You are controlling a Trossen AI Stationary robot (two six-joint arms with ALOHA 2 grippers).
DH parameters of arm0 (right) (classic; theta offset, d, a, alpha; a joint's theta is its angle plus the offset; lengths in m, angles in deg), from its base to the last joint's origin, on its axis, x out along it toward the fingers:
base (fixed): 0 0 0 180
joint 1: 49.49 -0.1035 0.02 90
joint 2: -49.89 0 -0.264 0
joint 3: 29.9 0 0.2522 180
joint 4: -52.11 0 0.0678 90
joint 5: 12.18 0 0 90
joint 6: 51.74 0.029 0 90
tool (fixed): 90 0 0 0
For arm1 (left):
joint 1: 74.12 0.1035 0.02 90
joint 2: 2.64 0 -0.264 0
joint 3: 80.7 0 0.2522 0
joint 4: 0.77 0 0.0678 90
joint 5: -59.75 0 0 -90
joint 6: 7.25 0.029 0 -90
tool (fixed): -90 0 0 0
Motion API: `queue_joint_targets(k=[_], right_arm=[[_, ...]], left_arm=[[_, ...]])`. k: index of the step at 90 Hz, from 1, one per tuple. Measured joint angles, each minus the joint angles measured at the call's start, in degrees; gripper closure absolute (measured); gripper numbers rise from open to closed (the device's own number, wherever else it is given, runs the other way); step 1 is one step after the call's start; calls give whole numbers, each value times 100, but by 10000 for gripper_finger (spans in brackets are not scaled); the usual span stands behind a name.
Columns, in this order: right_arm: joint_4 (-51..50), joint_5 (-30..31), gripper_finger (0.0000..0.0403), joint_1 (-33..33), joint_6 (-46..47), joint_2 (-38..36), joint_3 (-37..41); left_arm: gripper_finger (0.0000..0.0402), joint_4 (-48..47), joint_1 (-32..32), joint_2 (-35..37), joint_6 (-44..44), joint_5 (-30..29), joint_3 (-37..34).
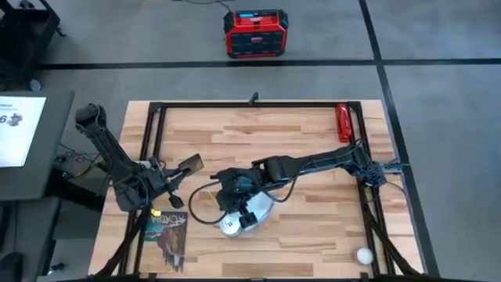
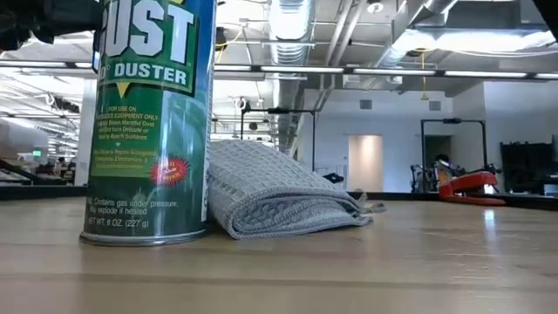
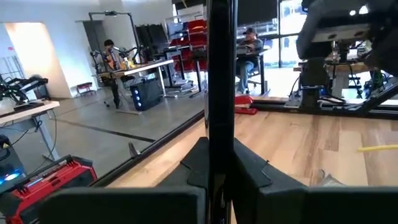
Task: Apply microfiber cloth
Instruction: Spray the front of the cellphone using the spray bottle
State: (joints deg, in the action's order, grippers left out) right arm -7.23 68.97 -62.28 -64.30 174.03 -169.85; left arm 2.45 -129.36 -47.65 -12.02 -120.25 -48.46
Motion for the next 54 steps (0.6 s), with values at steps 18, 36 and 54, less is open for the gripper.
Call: queue_joint_targets(k=[18, 36, 54], right_arm=[[-74, 15, 403, -69, 30, 0, 0], [-60, 37, 403, -66, 36, 0, 0], [1, 39, 403, -67, 47, 0, 0]], left_arm=[[393, -3, 0, 1, 80, 0, 0], [393, -97, 0, 0, 50, -1, 0], [393, -97, 0, 0, 34, 0, 0]])
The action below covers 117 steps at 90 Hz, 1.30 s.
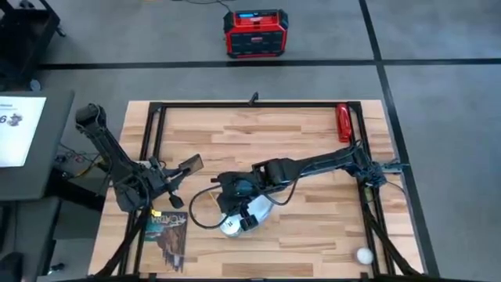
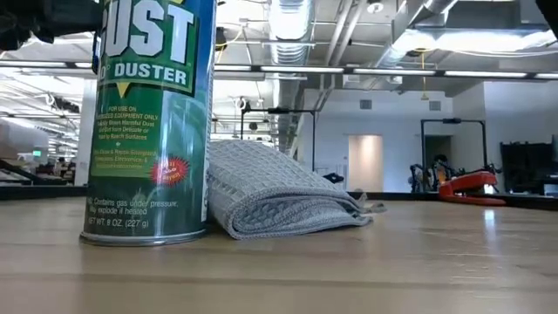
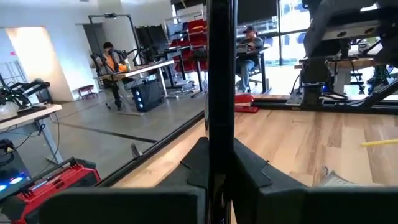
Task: Apply microfiber cloth
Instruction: Spray the front of the cellphone using the spray bottle
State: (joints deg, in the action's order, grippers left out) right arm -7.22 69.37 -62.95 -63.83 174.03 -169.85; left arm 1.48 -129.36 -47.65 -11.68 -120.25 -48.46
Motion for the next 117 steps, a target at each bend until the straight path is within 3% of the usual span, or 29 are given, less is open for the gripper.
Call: queue_joint_targets(k=[29, 64, 117], right_arm=[[35, 0, 403, -33, 70, 0, 2], [85, 1, 403, -117, 116, 0, 2], [237, -15, 403, -104, 116, 201, -9]], left_arm=[[393, -133, 0, 1, 85, -1, 0], [393, -1461, -163, -1, -1578, 193, 0], [393, -1510, -220, -287, -2123, 144, 0]])
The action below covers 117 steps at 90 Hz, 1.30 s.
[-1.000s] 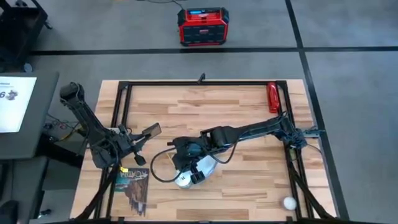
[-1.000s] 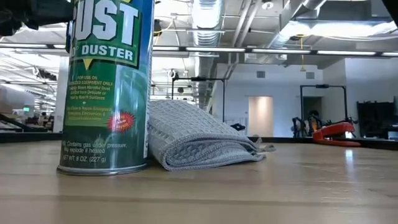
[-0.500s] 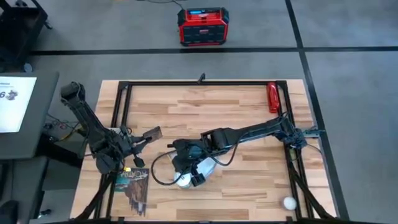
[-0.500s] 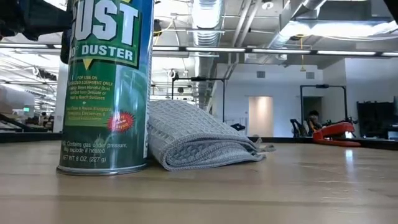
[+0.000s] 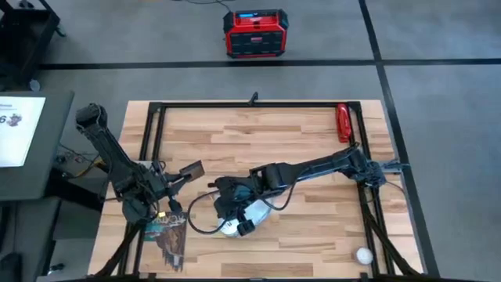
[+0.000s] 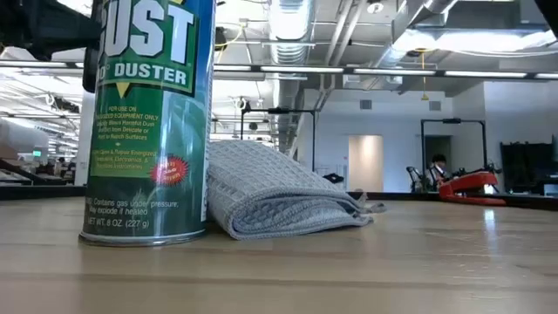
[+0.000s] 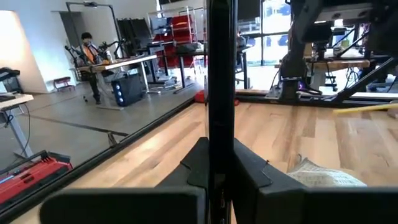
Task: Apply microfiber cloth
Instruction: Spray the front of the cellphone using the spray bottle
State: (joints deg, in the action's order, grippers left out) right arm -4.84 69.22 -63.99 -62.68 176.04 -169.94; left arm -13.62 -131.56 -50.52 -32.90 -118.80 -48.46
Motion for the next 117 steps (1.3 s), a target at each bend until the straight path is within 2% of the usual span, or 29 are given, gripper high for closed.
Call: queue_joint_targets(k=[43, 92, 106, 117], right_arm=[[7, -30, 403, 11, -86, 5, 4], [905, -461, 403, 76, -445, 92, 134], [910, -437, 403, 78, -467, 92, 155], [883, -25, 403, 120, -553, 88, 155]], left_arm=[[393, -4, -3, -3, -56, -4, 0], [393, -16, -3, -3, -50, -4, 0], [393, -17, -3, -3, -48, -4, 0], [393, -16, -3, -3, -46, -4, 0]])
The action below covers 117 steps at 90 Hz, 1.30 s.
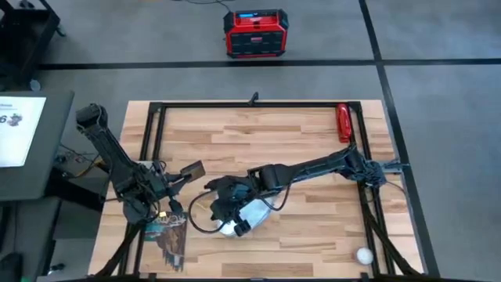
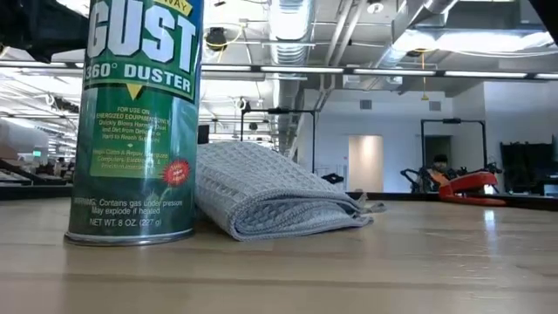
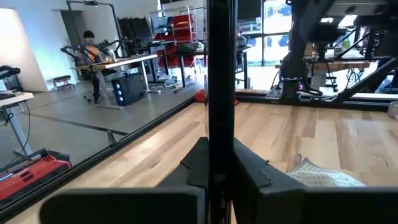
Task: Apply microfiber cloth
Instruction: Spray the front of the cellphone using the spray bottle
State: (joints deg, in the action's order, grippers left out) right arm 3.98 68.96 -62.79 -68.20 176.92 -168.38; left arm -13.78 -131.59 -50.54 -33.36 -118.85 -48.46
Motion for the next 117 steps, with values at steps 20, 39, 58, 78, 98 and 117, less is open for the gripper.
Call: queue_joint_targets(k=[20, 39, 58, 78, 98, 117], right_arm=[[-257, 486, 403, 180, 98, -51, -2], [-271, 598, 403, 190, 98, -51, -2], [-257, 604, 403, 97, 38, -97, -2], [-512, 694, 403, -106, -14, -378, -17], [-743, 793, 403, -179, 96, -413, -17], [-618, 790, 403, -208, 96, -411, -17]], left_arm=[[393, -1, 0, 0, 13, -2, 0], [393, -2, 0, 1, 15, -2, 0], [393, -33, 24, 64, 290, 1, 0], [393, -484, 467, 476, 569, 511, -4], [393, -485, 1077, 954, 1036, 1893, -4], [393, -331, 1448, 1017, 1401, 2720, -4]])
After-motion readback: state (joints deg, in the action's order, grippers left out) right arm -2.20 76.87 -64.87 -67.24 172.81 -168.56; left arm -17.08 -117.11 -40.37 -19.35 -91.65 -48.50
